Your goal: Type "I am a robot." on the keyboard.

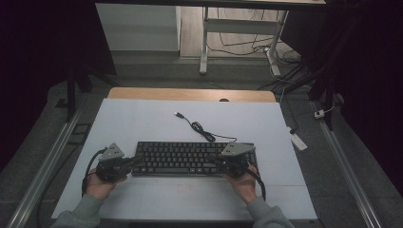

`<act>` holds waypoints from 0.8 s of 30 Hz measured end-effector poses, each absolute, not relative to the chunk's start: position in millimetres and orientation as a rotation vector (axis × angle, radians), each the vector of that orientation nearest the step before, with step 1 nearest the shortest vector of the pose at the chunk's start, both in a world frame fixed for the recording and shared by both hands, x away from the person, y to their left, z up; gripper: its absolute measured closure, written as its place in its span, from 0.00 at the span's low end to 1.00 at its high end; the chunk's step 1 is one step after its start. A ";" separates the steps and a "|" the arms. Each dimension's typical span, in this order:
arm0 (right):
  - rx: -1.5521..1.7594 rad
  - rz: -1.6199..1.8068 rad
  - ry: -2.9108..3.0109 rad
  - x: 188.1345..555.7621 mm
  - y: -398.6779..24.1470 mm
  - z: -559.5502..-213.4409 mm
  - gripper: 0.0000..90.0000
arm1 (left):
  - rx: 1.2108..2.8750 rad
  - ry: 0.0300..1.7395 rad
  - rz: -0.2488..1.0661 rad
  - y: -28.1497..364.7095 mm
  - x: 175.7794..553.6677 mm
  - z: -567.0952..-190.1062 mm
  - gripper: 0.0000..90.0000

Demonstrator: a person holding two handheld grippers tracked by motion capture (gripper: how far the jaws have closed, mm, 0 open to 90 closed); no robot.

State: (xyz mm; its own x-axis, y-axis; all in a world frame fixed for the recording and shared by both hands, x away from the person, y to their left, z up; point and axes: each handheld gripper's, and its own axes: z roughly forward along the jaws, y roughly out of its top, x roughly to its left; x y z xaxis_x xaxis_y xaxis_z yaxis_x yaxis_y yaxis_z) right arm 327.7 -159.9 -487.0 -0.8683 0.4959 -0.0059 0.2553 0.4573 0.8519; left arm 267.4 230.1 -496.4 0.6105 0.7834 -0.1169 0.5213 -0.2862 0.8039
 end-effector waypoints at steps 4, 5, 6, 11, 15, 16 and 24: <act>0.638 1.377 2.461 331.3 -150.4 -487.8 0.99 | 1.976 1.033 0.382 228.9 268.5 -497.4 0.99; 0.636 1.381 2.460 332.1 -147.4 -488.3 1.00 | 1.976 1.033 0.382 228.9 268.5 -497.4 0.99; 0.636 1.381 2.460 332.1 -147.4 -488.3 1.00 | 1.981 1.034 0.384 228.9 268.9 -497.8 0.99; 0.624 1.380 2.479 336.9 -131.4 -489.3 0.99 | 1.989 1.045 0.383 228.7 270.6 -500.0 0.99; 0.613 1.380 2.487 339.3 -122.4 -490.0 0.99 | 1.997 1.053 0.379 229.0 271.6 -501.7 0.99; 0.612 1.381 2.488 339.6 -120.5 -490.3 0.99 | 1.999 1.055 0.380 229.2 271.8 -501.9 0.99; 0.616 1.358 2.497 344.2 -112.9 -492.7 0.99 | 2.015 1.065 0.377 228.2 274.4 -505.0 0.99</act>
